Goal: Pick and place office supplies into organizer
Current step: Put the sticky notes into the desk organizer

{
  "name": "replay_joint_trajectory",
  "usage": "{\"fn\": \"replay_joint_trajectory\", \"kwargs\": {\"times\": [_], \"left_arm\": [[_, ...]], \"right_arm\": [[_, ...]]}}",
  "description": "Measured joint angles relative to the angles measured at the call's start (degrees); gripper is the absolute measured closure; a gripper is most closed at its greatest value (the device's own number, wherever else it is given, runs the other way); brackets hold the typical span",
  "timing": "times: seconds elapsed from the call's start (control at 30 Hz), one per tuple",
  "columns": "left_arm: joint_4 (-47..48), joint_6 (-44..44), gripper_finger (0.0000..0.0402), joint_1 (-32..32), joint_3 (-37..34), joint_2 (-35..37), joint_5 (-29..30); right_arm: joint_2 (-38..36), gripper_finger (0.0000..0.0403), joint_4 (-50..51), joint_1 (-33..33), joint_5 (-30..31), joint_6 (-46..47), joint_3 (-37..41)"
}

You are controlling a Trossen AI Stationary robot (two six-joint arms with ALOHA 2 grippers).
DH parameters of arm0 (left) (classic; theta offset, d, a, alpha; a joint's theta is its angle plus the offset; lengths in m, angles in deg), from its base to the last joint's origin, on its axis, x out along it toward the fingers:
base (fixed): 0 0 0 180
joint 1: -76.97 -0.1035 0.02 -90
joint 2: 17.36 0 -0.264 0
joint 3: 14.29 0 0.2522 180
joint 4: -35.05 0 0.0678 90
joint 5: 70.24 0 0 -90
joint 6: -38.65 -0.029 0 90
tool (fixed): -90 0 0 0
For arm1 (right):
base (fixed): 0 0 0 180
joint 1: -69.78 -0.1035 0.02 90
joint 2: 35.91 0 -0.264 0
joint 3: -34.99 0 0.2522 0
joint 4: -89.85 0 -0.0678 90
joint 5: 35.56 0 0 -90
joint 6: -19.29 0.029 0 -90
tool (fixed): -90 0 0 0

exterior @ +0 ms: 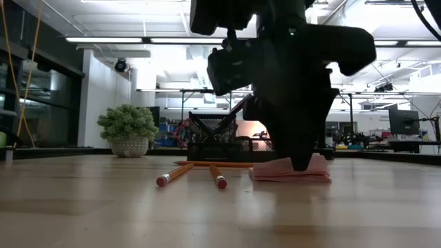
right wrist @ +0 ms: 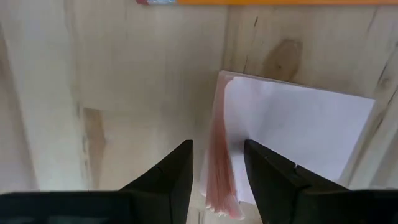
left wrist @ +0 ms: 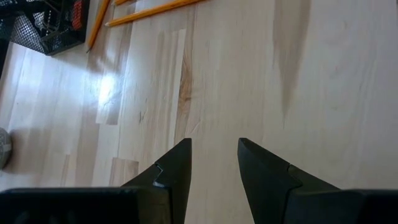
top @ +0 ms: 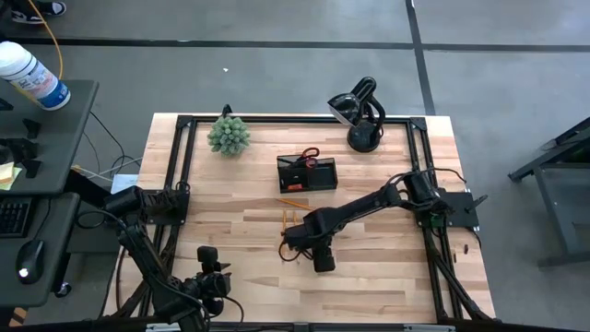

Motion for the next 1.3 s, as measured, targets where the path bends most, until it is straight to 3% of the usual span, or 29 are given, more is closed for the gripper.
{"fn": "replay_joint_trajectory", "kwargs": {"times": [0.2,0.67,0.9,1.3], "left_arm": [[0.1,1.3,0.0282,0.0,0.0,0.0,0.8],[0.1,2.8,0.0282,0.0,0.0,0.0,1.5],[0.1,2.8,0.0282,0.0,0.0,0.0,1.5],[0.1,3.6,0.0282,0.0,0.0,0.0,1.7]], "right_arm": [[0.6,0.0279,-0.1,-1.3,4.3,0.3,0.0],[2.8,0.0396,-1.2,-4.0,5.4,3.4,-0.2],[2.9,0.04,0.8,-4.2,7.1,4.4,-0.7],[-0.4,0.0402,15.1,-3.4,17.3,1.7,-5.1]]}}
